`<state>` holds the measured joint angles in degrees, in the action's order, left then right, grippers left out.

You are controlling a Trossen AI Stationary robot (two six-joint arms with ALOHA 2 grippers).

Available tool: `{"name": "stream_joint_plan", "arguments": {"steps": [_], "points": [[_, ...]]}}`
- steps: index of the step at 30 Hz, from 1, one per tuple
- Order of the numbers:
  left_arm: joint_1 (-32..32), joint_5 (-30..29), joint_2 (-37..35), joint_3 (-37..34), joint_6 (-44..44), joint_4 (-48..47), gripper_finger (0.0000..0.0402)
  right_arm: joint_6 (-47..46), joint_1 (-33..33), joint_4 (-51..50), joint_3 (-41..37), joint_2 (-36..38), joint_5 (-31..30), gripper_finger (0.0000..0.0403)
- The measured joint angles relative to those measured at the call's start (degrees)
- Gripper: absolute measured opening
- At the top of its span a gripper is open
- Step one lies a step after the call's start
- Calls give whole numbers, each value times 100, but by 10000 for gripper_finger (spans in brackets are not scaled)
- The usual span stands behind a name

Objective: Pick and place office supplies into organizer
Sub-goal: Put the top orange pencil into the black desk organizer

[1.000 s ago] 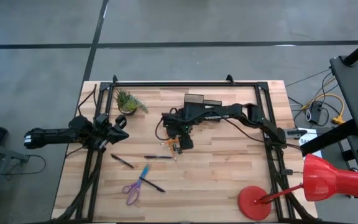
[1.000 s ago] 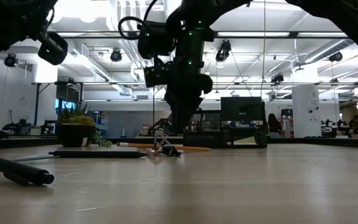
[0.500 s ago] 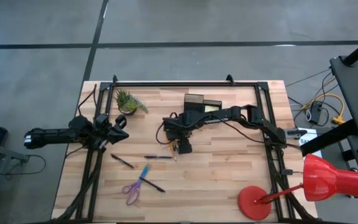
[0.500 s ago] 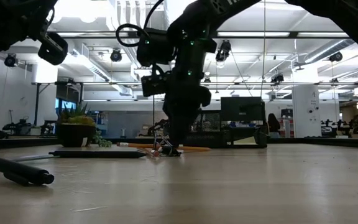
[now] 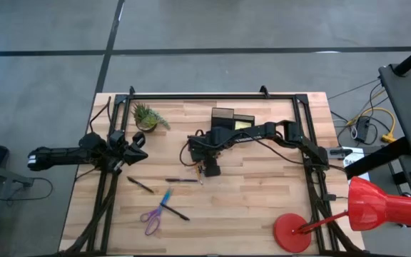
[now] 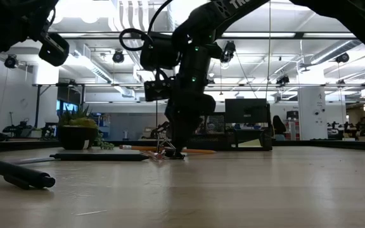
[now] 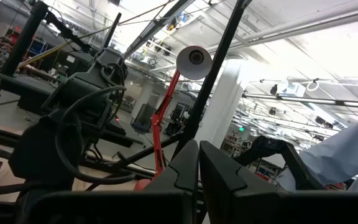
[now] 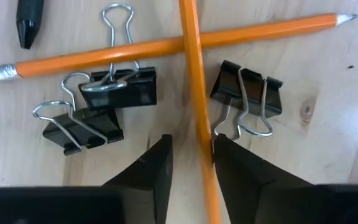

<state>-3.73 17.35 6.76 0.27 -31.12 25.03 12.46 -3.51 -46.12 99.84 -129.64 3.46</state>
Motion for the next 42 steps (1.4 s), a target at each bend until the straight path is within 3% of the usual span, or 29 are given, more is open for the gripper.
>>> {"name": "stream_joint_plan", "arguments": {"steps": [7, 12, 20, 23, 26, 29, 37, 42], "points": [[1, 1, -4, -1, -1, 0, 0, -66, -2, 10, -12, 0, -63, 61], [1, 2, -4, 0, 1, 1, 0, -665, -4, 15, 1, 0, -61, 21], [1, 2, 0, -1, -2, 0, 0, -1944, 39, 775, 4, 373, -196, 15], [1, 0, -2, -1, 0, 0, 0, -2563, 84, 1300, 8, 727, -944, 15], [1, -1, 0, -1, 0, 0, 0, -3065, 183, 1880, -90, 1139, -2468, 14], [1, 0, 2, 0, 1, 1, 0, -3414, 171, 2652, -458, 1591, -3440, 14], [1, 2, 0, -2, -1, -2, 0, -3803, -240, 3995, -2047, 2559, -5131, 13], [0, 2, -4, -1, 0, 3, 0, -3472, -554, 4869, -2774, 2769, -5333, 13]]}}
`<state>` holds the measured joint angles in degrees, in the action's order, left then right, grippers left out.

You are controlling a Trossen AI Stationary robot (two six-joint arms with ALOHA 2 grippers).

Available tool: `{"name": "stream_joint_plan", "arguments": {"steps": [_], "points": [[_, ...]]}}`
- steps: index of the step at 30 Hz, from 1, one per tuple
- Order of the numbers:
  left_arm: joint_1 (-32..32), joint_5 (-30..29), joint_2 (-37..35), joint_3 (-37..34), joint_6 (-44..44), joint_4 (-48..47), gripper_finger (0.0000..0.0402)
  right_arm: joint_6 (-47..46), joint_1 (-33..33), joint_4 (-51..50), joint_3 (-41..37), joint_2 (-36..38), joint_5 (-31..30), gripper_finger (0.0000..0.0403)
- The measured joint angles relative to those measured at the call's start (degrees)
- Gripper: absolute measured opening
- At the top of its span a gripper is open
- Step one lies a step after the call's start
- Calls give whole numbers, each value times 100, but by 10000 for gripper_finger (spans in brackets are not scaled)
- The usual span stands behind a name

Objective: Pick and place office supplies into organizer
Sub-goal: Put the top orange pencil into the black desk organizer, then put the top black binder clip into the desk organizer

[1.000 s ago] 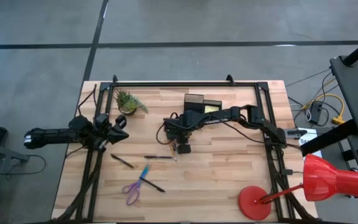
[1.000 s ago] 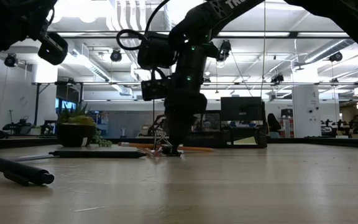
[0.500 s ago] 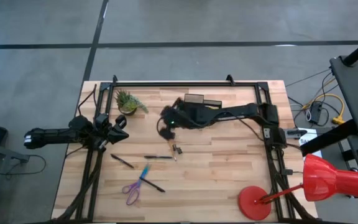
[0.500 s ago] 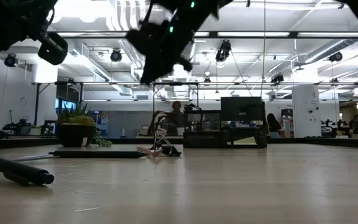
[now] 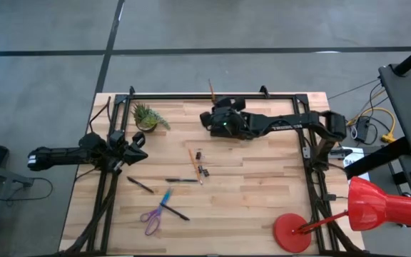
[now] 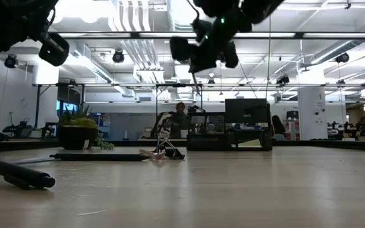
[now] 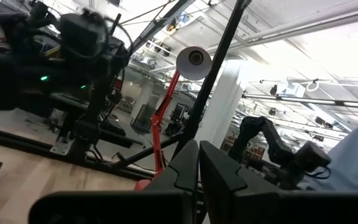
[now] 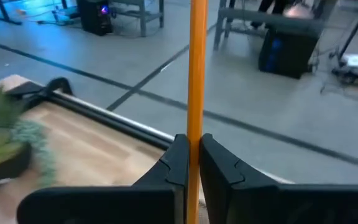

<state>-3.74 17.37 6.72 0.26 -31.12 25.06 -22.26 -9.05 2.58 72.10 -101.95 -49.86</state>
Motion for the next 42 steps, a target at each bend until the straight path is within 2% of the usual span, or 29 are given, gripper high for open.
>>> {"name": "stream_joint_plan", "arguments": {"steps": [4, 7, 14, 19, 29, 33, 38, 42], "points": [[1, 0, 7, 0, 0, -2, 0, 626, -121, 865, -365, -33, 20, 13], [1, -1, 4, 0, 0, -1, 0, 832, -223, 1182, -673, -62, 32, 13], [0, -2, 4, 0, 1, -2, 0, 1216, -471, 2638, -1711, -68, 92, 13], [1, 0, 3, 1, 1, -2, 0, 1279, -536, 2967, -2105, -68, 144, 13], [0, -1, 7, 1, 1, -2, 0, 1926, -543, 3021, -2236, -68, 527, 14], [0, -2, 7, 1, 0, -2, 0, 2164, -568, 3031, -2257, -68, 841, 35], [1, -1, 6, 0, 1, -2, 0, 2503, -618, 3020, -2264, -288, 1131, 83], [1, -1, 4, 0, 1, -2, 0, 2376, -571, 3033, -2264, -322, 1204, 124]]}}
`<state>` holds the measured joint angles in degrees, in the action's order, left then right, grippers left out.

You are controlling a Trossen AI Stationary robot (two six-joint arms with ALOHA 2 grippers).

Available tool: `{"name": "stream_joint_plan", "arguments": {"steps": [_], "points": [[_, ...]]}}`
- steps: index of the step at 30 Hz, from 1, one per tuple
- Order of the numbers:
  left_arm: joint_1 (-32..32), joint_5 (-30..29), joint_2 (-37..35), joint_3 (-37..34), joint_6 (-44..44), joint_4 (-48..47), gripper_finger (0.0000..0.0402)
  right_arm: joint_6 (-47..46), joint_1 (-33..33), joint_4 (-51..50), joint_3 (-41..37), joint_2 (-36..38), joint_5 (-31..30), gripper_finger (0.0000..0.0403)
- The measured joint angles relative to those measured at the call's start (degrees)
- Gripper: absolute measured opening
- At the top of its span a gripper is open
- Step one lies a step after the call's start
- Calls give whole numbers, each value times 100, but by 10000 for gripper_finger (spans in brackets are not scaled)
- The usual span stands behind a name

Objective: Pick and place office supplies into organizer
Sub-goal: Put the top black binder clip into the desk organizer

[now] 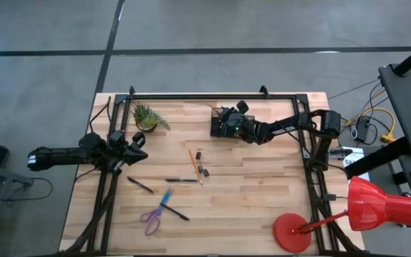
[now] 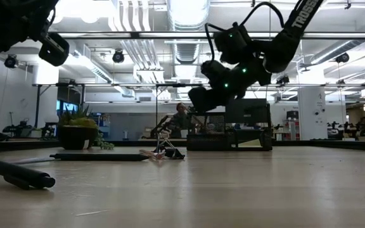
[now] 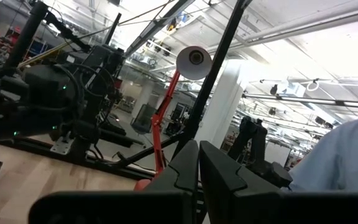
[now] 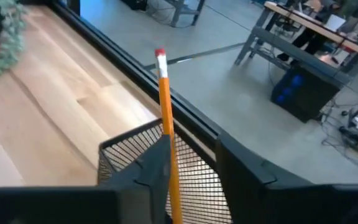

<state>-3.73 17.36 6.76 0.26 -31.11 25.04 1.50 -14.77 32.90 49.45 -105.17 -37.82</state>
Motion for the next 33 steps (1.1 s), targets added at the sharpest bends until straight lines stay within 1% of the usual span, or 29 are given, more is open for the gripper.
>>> {"name": "stream_joint_plan", "arguments": {"steps": [3, 7, 9, 11, 12, 13, 14, 16, 18, 22, 24, 25, 28, 30, 33], "points": [[0, 0, -2, 0, -1, 0, 0, -175, 113, 1, 0, 144, -11, 149], [0, 0, 0, 0, -2, 0, 0, -329, 501, 1, 0, 669, 73, 169], [0, -1, -4, 1, -1, -1, 0, -638, 763, -207, 33, 963, 463, 174], [0, -1, -6, -1, 0, 0, 0, -1226, 974, -1058, 226, 1075, 1263, 175], [0, 1, -1, 1, -2, -2, 0, -1615, 1053, -1666, 355, 1062, 1671, 175], [-1, -1, 0, -1, -1, -2, 0, -2018, 1132, -2301, 474, 981, 1923, 175], [0, 1, 0, 1, 0, 0, 0, -2353, 1226, -2815, 622, 829, 2001, 175], [0, -1, -4, -1, -2, -4, 0, -2881, 1406, -3520, 971, 549, 2005, 175], [0, 1, 3, 0, -1, 9, 0, -3472, 1507, -3973, 1464, 266, 2041, 175], [-2, 1, 13, 1, -2, -2, 0, -5390, 1410, -5276, 2422, -389, 2796, 176], [0, -1, 13, 1, -1, -2, 0, -6145, 1290, -5754, 2780, -721, 3172, 175], [-1, 0, 19, 0, 0, -2, 0, -6366, 1233, -5904, 2919, -862, 3409, 175], [0, -1, 25, -1, -1, 0, 0, -6719, 1121, -5844, 3167, -1249, 4116, 170], [0, 1, 33, 1, -2, -4, 0, -6906, 1090, -5783, 3273, -1472, 4317, 165], [0, 1, 37, 1, -1, 2, 0, -7030, 1075, -5743, 3498, -1586, 4345, 155]]}}
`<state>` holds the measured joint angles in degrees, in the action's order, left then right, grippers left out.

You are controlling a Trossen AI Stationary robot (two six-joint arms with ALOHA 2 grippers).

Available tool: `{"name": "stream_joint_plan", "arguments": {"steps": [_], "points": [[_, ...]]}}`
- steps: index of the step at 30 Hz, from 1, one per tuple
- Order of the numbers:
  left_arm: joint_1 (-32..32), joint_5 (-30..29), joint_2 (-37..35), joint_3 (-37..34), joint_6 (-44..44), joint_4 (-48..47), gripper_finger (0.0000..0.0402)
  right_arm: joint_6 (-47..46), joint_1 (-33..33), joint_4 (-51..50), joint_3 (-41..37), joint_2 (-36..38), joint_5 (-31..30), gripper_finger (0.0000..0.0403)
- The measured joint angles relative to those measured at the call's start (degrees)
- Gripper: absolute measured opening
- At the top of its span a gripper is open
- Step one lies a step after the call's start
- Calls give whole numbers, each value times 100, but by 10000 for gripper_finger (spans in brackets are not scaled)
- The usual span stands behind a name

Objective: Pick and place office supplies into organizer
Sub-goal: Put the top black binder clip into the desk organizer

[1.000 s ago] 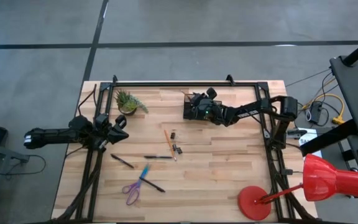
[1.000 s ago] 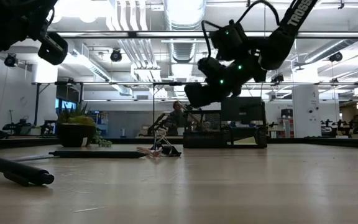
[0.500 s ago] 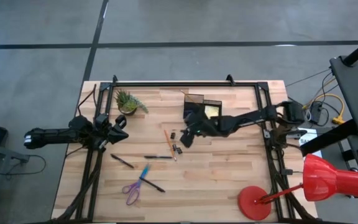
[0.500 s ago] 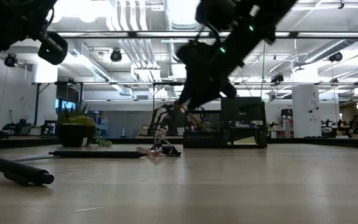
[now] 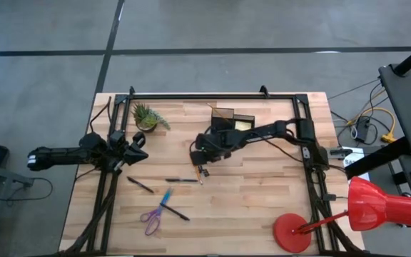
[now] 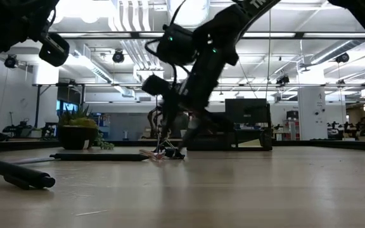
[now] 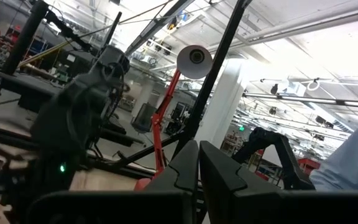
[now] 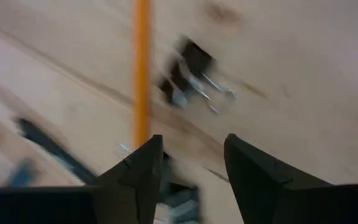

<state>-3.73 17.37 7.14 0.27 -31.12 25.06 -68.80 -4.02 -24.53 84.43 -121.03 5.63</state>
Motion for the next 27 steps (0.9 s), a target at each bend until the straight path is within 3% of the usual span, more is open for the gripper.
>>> {"name": "stream_joint_plan", "arguments": {"steps": [27], "points": [[0, -2, -2, 0, 1, -4, 0, -154, -113, -183, 216, 105, -566, 115]]}}
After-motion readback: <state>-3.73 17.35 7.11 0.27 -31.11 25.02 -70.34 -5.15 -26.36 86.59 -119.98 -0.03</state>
